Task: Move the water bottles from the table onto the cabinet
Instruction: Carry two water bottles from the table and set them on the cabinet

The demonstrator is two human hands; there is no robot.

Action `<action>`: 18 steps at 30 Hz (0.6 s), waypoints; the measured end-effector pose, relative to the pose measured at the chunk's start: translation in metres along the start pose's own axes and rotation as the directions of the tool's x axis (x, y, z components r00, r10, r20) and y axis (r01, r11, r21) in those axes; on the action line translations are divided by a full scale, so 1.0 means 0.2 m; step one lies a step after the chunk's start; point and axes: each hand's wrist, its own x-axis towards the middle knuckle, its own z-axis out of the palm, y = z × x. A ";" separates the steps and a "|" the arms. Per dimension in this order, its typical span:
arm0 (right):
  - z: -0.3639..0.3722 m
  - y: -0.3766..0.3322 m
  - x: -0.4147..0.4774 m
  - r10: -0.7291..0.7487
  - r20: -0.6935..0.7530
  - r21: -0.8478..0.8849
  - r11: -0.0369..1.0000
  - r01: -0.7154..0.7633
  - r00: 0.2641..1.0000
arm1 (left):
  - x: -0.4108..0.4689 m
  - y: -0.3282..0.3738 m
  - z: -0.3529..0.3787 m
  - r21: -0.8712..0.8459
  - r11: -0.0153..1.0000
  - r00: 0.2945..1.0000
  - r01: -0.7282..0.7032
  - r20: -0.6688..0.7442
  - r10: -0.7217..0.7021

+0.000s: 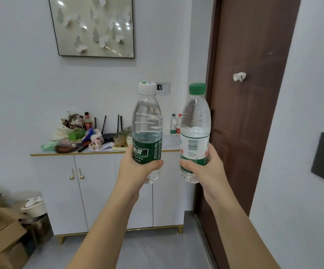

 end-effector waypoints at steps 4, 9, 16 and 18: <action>0.01 0.16 0.25 0.001 0.011 0.015 1.000 -0.001 1.000 | 0.25 -0.12 0.04 0.006 1.000 1.000 -0.003 -0.008 0.003; 0.04 0.35 0.64 0.006 -0.001 0.024 1.000 -0.006 1.000 | 0.63 -0.24 0.10 0.015 1.000 1.000 -0.008 -0.020 0.008; 0.10 0.55 1.19 0.009 0.018 0.024 1.000 -0.010 1.000 | 1.14 -0.38 0.17 0.033 0.998 0.997 -0.054 -0.046 0.056; 0.11 0.62 1.33 0.007 0.019 0.021 1.000 -0.008 1.000 | 1.27 -0.43 0.18 0.030 0.998 0.997 -0.059 -0.056 0.061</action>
